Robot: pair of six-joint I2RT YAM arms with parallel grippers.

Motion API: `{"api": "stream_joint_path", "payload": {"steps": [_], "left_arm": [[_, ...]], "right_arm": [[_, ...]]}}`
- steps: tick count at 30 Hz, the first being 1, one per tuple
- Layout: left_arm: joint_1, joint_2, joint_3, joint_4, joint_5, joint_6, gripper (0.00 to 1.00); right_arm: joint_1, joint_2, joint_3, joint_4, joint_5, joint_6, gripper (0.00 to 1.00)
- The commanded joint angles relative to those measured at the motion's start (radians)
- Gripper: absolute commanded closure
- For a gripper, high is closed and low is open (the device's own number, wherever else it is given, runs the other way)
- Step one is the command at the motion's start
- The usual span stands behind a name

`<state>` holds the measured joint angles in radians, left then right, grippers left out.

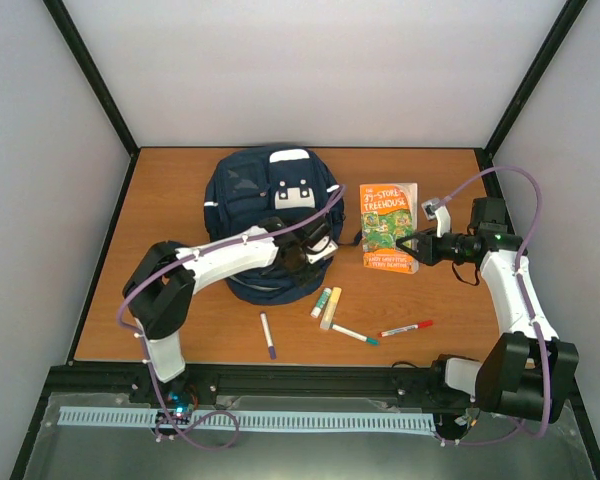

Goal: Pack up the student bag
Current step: Place the book in the student bag.

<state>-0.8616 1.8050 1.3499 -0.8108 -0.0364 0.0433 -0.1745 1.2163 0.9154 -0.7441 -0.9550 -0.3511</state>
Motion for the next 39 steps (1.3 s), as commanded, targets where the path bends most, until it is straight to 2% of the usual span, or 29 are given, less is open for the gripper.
{"api": "stream_joint_path", "payload": {"steps": [1, 5, 10, 12, 16, 20, 24, 31, 39], "left_arm": [[-0.008, 0.033, 0.037, -0.022, -0.091, 0.021, 0.51], [-0.008, 0.062, 0.045, -0.028, -0.124, 0.02, 0.53], [-0.01, 0.087, 0.061, -0.03, -0.141, 0.024, 0.64], [-0.01, 0.093, 0.066, -0.033, -0.147, 0.024, 0.7], [-0.01, 0.095, 0.088, -0.045, -0.172, 0.023, 0.9], [-0.011, 0.061, 0.103, -0.036, -0.227, 0.026, 0.99], [-0.01, 0.016, 0.133, -0.027, -0.275, 0.036, 0.99], [-0.01, -0.062, 0.216, -0.035, -0.32, 0.038, 0.99], [-0.003, -0.115, 0.272, 0.004, -0.324, 0.038, 0.99]], "right_arm": [[-0.002, 0.0, 0.008, 0.037, -0.053, -0.019, 0.97], [-0.001, 0.003, 0.007, 0.037, -0.051, -0.02, 0.97], [-0.001, 0.007, 0.008, 0.035, -0.052, -0.02, 0.97], [-0.002, 0.009, 0.009, 0.035, -0.05, -0.021, 0.97], [-0.002, 0.014, 0.007, 0.037, -0.051, -0.017, 0.97], [-0.002, 0.024, 0.003, 0.062, -0.048, 0.058, 0.97], [-0.002, 0.082, 0.035, 0.034, -0.084, 0.161, 0.97], [0.01, 0.26, 0.188, -0.193, -0.215, 0.221, 0.97], [0.096, 0.215, 0.156, -0.219, -0.229, 0.376, 0.97]]}}
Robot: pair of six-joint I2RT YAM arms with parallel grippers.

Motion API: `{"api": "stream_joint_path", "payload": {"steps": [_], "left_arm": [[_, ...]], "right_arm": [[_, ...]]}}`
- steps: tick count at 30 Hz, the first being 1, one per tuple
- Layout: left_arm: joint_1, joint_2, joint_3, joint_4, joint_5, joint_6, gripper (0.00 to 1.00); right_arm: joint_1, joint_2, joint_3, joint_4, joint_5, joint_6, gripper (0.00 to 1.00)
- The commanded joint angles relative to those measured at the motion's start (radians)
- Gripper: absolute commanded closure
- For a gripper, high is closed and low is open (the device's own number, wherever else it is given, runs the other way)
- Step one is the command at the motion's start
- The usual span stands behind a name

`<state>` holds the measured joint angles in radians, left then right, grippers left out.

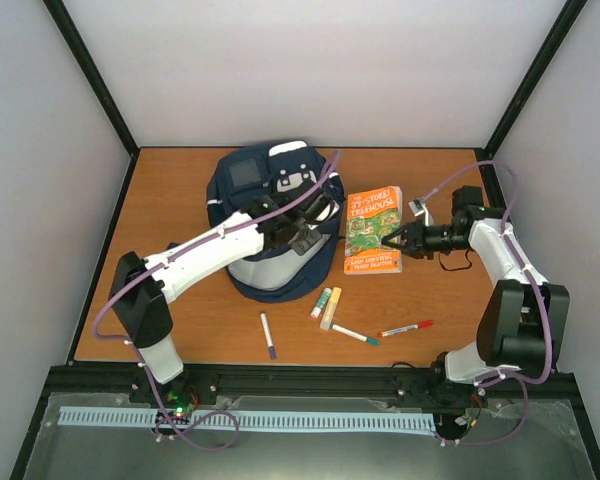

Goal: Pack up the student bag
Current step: Place the book in the student bag.

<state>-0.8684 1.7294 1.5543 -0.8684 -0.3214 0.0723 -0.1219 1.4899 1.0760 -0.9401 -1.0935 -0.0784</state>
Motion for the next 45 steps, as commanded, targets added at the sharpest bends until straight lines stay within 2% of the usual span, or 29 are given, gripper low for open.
{"api": "stream_joint_path", "payload": {"steps": [1, 6, 11, 20, 28, 33, 40, 45], "left_arm": [[0.008, -0.037, 0.074, 0.066, -0.047, 0.007, 0.99], [0.033, -0.028, 0.119, 0.074, -0.028, -0.033, 0.99], [0.049, -0.032, 0.159, 0.088, -0.043, -0.043, 0.99], [0.059, -0.084, 0.165, 0.101, 0.005, -0.049, 0.99], [0.081, -0.12, 0.11, 0.141, 0.028, -0.048, 0.99], [0.115, -0.153, 0.079, 0.197, 0.043, -0.081, 0.99], [0.147, -0.207, 0.026, 0.255, 0.14, -0.096, 0.99], [0.174, -0.234, -0.004, 0.27, 0.17, -0.1, 0.99]], "right_arm": [[0.051, -0.071, -0.026, -0.012, -0.089, 0.135, 0.97], [0.082, -0.118, -0.138, -0.003, -0.123, 0.267, 0.97], [0.188, -0.125, -0.175, -0.008, -0.083, 0.269, 0.97], [0.354, -0.15, -0.229, 0.188, -0.015, 0.286, 0.97], [0.503, 0.043, -0.085, 0.196, -0.118, 0.269, 0.97], [0.545, 0.17, 0.011, 0.215, -0.173, 0.258, 0.97], [0.643, 0.344, 0.136, 0.225, -0.227, 0.228, 0.97], [0.655, 0.452, 0.232, 0.228, -0.225, 0.209, 0.97]]}}
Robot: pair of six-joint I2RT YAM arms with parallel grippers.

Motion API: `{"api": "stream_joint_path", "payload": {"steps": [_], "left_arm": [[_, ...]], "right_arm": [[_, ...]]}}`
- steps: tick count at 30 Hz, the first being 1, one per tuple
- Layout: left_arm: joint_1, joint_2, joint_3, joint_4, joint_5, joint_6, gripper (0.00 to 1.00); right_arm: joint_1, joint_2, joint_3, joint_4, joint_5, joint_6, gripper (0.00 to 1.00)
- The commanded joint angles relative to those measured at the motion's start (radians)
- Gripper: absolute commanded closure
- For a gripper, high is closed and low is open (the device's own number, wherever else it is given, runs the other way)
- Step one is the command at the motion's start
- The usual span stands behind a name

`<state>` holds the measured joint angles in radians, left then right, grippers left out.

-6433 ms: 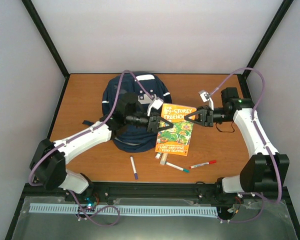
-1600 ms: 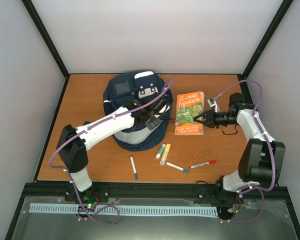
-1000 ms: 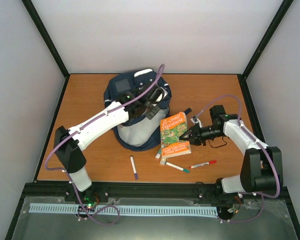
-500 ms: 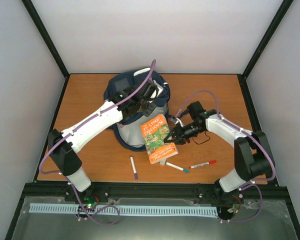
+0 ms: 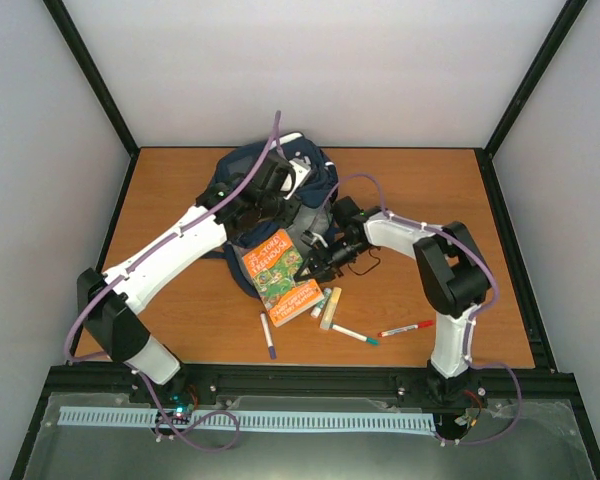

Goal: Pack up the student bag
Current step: Place the book in the student bag.

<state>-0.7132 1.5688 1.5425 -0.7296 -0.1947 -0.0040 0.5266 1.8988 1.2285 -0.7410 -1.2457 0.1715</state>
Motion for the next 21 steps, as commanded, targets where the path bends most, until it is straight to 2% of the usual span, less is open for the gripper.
{"api": "stream_joint_path", "payload": {"steps": [1, 7, 11, 21], "left_arm": [[0.024, -0.079, 0.001, 0.136, 0.051, -0.026, 0.99], [0.047, -0.083, -0.011, 0.135, 0.096, -0.037, 0.99], [0.049, -0.091, -0.02, 0.139, 0.095, -0.034, 0.99], [0.049, -0.116, -0.047, 0.152, 0.09, -0.02, 0.99]], "right_arm": [[0.007, 0.047, 0.091, 0.037, -0.049, -0.048, 0.97], [0.007, 0.052, 0.053, 0.174, -0.054, -0.022, 0.97], [0.003, 0.062, 0.031, 0.276, -0.024, 0.08, 0.97], [-0.002, 0.096, 0.093, 0.257, 0.063, 0.159, 0.97]]}}
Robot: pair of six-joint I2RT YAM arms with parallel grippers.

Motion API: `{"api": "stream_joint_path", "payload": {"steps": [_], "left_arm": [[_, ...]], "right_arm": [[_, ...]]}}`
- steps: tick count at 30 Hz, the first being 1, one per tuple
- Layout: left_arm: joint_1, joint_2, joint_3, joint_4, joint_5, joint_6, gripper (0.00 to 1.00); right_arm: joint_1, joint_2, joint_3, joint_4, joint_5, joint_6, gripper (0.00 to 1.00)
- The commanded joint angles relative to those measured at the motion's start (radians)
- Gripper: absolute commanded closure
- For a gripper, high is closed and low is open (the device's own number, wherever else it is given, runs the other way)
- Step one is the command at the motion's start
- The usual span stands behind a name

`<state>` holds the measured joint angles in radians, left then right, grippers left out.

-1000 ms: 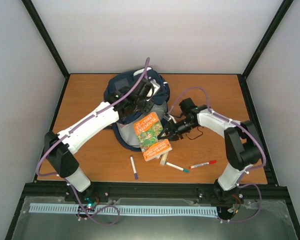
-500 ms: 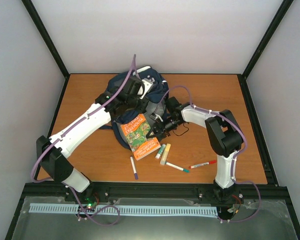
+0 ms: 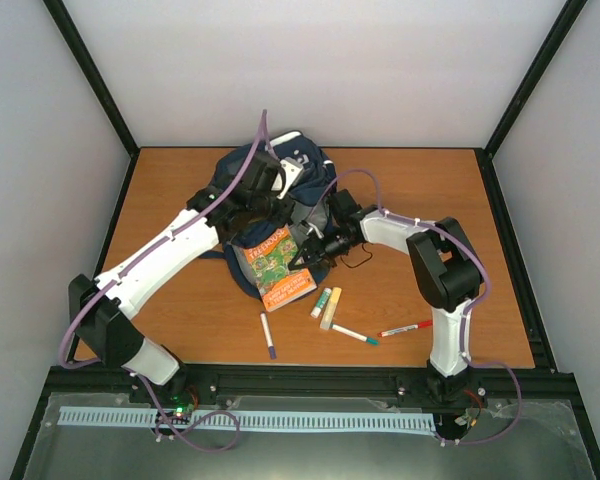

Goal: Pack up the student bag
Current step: Place the book in the student bag.

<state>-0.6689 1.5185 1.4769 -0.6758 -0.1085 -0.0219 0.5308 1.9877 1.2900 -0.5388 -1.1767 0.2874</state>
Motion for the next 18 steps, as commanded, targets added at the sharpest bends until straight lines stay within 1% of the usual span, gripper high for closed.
{"api": "stream_joint_path", "payload": {"steps": [1, 4, 7, 11, 18], "left_arm": [[0.005, -0.067, 0.019, 0.098, -0.001, -0.001, 0.99], [0.005, -0.07, 0.017, 0.097, -0.01, 0.001, 0.98], [0.005, -0.075, 0.013, 0.099, -0.011, 0.004, 0.99], [0.005, -0.08, 0.011, 0.098, -0.01, 0.005, 0.98], [0.005, -0.087, 0.011, 0.096, 0.018, 0.007, 0.98]], "right_arm": [[-0.005, 0.003, 0.02, 0.064, -0.004, 0.055, 0.97], [-0.005, -0.015, -0.019, 0.085, 0.018, 0.073, 0.97], [-0.005, -0.019, -0.023, 0.065, 0.052, 0.047, 0.97], [-0.005, 0.018, 0.046, 0.042, 0.026, 0.012, 0.97], [-0.014, 0.092, 0.177, 0.011, 0.033, -0.009, 0.97]]}}
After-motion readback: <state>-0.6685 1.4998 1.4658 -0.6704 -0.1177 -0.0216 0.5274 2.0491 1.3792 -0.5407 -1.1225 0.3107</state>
